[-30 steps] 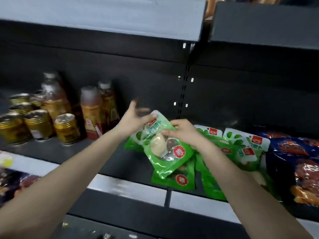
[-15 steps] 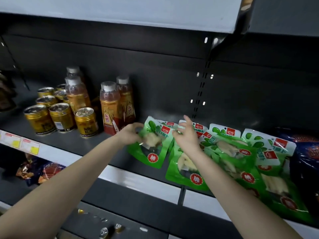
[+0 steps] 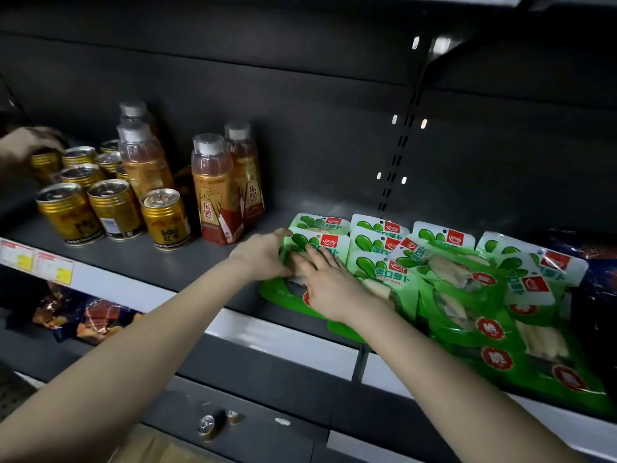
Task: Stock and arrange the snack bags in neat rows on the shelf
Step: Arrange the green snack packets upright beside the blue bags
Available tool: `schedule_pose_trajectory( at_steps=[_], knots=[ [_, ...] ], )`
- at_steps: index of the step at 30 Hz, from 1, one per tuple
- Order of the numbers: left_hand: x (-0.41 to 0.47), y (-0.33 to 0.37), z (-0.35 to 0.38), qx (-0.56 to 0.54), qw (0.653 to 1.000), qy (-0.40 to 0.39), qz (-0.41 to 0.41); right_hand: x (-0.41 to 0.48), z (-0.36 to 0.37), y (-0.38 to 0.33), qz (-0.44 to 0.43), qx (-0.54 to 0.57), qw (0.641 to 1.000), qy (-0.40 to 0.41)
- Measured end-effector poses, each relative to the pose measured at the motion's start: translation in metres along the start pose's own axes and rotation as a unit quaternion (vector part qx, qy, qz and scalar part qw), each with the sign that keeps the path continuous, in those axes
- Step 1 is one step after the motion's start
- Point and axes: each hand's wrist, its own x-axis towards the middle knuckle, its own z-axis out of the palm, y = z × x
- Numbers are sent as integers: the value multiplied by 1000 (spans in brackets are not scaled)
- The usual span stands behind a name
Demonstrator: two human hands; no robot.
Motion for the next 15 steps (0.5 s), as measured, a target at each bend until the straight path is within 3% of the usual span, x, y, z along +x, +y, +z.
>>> schedule_pose_trajectory(
  at_steps=[4,9,15],
  knots=[
    [0,-2,9,-8,1000,20,4,5,3,-5,46,-30,998,17],
    [-5,8,25,47,998,37,21,16,-1,-10,88,-43,995,-25],
    [4,4,37,-35,996,40,75,23,-7,-10,94,-29,994,-48]
  ],
)
